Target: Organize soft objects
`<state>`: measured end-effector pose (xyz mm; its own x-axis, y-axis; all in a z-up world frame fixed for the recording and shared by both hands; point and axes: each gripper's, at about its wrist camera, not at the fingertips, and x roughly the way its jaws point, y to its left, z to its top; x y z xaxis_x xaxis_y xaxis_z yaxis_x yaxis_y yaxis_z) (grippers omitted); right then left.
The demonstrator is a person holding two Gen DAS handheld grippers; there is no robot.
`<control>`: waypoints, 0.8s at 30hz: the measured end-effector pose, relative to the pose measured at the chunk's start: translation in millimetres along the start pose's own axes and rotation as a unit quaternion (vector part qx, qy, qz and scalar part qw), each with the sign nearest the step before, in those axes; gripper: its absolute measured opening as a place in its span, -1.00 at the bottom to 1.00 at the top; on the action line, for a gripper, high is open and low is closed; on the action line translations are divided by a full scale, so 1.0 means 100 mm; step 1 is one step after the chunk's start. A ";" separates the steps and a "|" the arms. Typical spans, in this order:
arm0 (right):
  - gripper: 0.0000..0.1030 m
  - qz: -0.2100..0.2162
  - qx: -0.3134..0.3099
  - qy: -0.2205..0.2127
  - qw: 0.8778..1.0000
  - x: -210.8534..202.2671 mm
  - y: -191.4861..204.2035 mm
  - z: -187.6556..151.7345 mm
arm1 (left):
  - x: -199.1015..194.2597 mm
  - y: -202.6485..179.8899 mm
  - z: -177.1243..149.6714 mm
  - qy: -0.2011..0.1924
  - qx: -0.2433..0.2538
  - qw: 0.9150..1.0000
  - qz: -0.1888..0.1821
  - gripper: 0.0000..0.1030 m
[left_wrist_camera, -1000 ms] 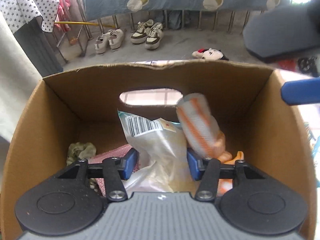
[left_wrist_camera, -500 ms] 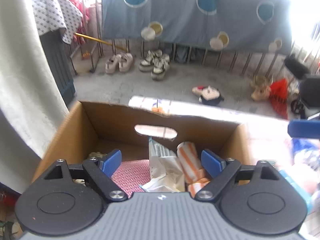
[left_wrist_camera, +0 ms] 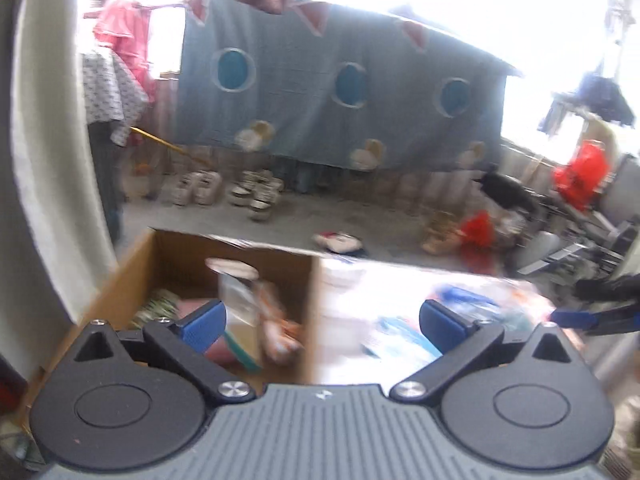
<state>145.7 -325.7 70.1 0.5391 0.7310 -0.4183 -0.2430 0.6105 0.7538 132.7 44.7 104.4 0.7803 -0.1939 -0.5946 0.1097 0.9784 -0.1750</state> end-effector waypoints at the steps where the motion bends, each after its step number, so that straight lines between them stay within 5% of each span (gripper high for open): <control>1: 0.61 -0.007 0.006 -0.003 1.000 -0.18 -0.12 -0.09 | -0.05 -0.11 -0.06 0.006 0.006 1.000 -0.016 1.00; 7: 0.61 -0.026 0.080 -0.024 0.996 -0.99 -0.95 -0.76 | 0.03 -0.75 -0.46 0.048 0.034 0.991 -0.118 1.00; 11: 0.62 -0.022 0.131 -0.038 0.990 -1.10 -1.36 -1.14 | 0.24 -1.13 -0.64 0.067 0.051 0.983 -0.164 1.00; 14: 0.63 -0.004 0.150 -0.036 0.988 -0.99 -1.52 -1.26 | 0.42 -1.31 -0.73 0.051 0.067 0.987 -0.139 1.00; 19: 0.62 0.044 0.164 -0.015 0.985 -0.33 -1.51 -1.14 | 0.79 -1.40 -0.82 0.035 0.114 0.993 0.023 0.96; 24: 0.59 0.044 0.178 0.009 0.983 0.53 -1.54 -0.91 | 0.89 -1.22 -0.89 0.054 0.093 0.994 0.034 0.90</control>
<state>138.1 -352.7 -114.6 0.5131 0.7832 -0.3511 0.0124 0.4023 0.9154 134.2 -98.5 3.4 0.7206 -0.1241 -0.6822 0.1790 0.9838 0.0101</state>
